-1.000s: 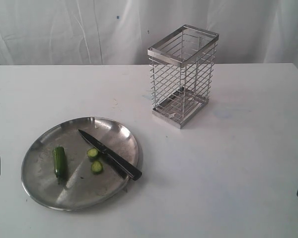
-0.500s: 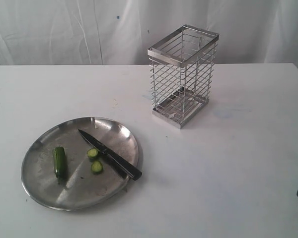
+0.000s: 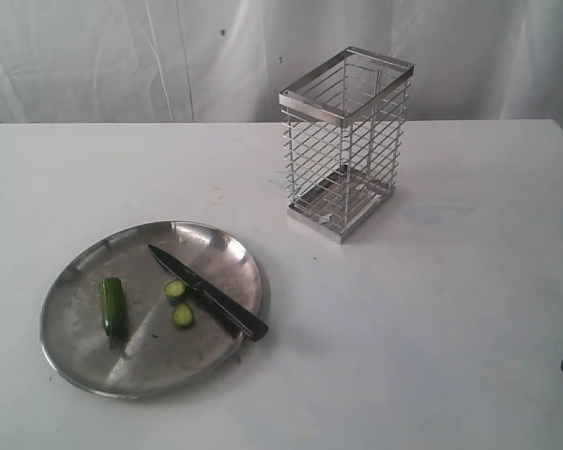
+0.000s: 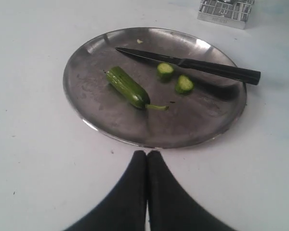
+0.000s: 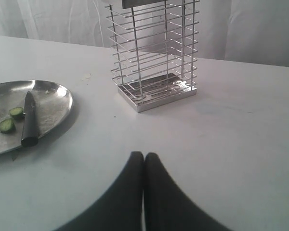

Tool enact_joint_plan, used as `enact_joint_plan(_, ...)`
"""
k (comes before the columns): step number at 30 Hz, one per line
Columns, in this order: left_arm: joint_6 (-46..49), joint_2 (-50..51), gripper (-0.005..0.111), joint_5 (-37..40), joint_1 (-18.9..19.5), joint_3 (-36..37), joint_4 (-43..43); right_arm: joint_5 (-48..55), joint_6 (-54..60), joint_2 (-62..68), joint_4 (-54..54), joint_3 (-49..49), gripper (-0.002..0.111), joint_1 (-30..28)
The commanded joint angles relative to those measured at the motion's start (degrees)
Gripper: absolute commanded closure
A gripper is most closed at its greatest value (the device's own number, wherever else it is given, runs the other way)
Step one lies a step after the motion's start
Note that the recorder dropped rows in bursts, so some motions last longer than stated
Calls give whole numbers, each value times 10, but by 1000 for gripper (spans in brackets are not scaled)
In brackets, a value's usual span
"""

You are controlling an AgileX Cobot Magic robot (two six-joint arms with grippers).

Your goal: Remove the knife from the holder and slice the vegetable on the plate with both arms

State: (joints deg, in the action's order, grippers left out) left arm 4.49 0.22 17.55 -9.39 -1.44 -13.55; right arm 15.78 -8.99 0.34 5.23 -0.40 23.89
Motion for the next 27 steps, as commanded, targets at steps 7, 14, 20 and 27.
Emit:
enact_joint_plan(7, -32, -2, 107, -56, 1, 14, 34, -6, -3, -3, 5, 4, 108, -5)
enact_joint_plan(14, -32, -2, 107, -56, 1, 14, 34, -6, -3, -3, 5, 4, 108, -5)
enact_joint_plan(20, -32, -2, 107, -56, 1, 14, 34, -6, -3, -3, 5, 4, 108, -5)
enact_joint_plan(27, -32, -2, 107, -56, 1, 14, 34, -6, -3, -3, 5, 4, 108, -5)
